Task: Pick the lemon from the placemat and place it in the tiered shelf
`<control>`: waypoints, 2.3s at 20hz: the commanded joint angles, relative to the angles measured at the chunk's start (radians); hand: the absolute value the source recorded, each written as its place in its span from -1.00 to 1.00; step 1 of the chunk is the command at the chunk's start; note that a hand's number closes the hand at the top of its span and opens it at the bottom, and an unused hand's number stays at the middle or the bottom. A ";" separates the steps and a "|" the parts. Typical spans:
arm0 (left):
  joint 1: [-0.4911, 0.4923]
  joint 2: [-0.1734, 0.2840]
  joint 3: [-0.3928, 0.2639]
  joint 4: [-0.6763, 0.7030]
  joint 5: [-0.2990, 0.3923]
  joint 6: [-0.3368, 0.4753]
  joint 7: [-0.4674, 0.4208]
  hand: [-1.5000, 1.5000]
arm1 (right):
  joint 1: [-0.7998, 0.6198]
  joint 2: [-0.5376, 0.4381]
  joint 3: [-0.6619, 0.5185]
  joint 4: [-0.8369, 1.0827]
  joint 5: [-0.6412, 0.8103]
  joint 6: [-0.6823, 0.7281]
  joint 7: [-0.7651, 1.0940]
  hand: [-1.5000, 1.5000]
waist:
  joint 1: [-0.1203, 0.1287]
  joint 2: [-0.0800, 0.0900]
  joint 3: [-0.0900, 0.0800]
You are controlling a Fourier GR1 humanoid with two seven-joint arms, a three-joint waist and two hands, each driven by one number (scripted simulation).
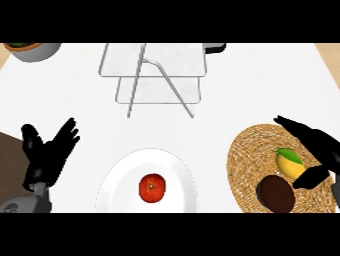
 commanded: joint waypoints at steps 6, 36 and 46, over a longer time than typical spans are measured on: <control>0.016 -0.004 0.032 -0.052 -0.005 -0.040 0.038 0.00 | -0.022 0.054 -0.005 0.077 0.069 -0.005 -0.084 -1.00 | 0.000 -0.001 0.000; -0.024 -0.027 0.005 -0.009 -0.039 -0.030 0.040 0.00 | -0.258 0.476 0.605 -0.412 0.090 -0.414 0.911 1.00 | 0.046 -0.020 -0.004; -0.018 -0.061 -0.012 0.030 -0.064 -0.012 -0.003 0.00 | -0.802 0.477 0.604 -0.485 0.105 -0.366 1.539 1.00 | 0.043 -0.013 -0.006</control>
